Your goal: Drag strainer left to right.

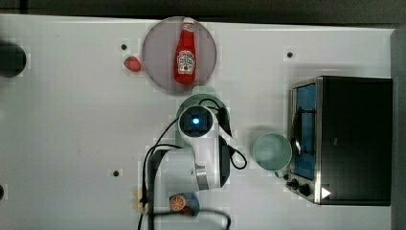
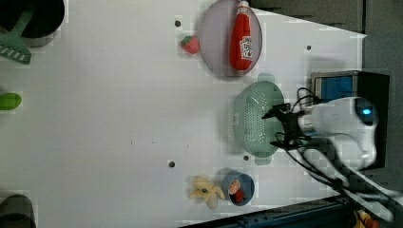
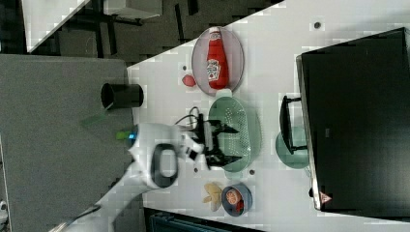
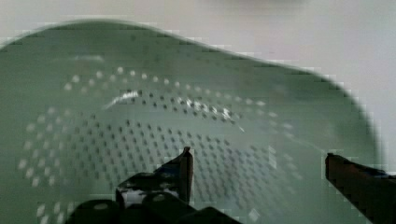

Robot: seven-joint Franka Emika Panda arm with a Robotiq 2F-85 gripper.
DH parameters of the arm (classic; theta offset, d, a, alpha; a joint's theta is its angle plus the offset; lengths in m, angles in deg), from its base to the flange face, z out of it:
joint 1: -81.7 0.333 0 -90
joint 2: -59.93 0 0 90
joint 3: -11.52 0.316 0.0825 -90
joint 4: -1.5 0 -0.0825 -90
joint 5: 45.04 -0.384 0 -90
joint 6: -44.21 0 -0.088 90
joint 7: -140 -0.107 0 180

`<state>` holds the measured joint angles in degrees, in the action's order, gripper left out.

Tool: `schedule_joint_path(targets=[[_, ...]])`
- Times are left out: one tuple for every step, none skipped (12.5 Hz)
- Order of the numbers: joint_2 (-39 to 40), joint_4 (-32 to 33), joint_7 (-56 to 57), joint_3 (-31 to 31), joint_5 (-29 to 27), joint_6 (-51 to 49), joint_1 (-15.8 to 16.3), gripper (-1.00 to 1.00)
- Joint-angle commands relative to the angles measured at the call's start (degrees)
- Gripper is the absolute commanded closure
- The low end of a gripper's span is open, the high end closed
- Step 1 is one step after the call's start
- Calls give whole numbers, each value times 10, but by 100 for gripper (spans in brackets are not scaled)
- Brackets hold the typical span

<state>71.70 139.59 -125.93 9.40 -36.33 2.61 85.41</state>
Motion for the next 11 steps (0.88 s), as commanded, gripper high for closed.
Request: schedule_joint_path(targets=[[-157,-68,155,-18,-19,-109,9,-100],[-194,-92,188,-20,-32,-164,9,-100],[-225,-120,218,-22,-50,-221,9,-100],[-251,-148,254,-24,-67,-277,9,-100],[-270,-174,301,-24,-73,-327,9,-100],[-283,-197,355,-24,-72,-373,9,-100],[-291,-219,402,-26,-72,-403,9,-100],[-293,-238,421,-30,-69,-418,8,-100],[-291,-255,433,-35,-67,-419,8,-100],[-288,-267,444,-37,-66,-419,8,-100],[-286,-275,446,-37,-65,-424,8,-100]])
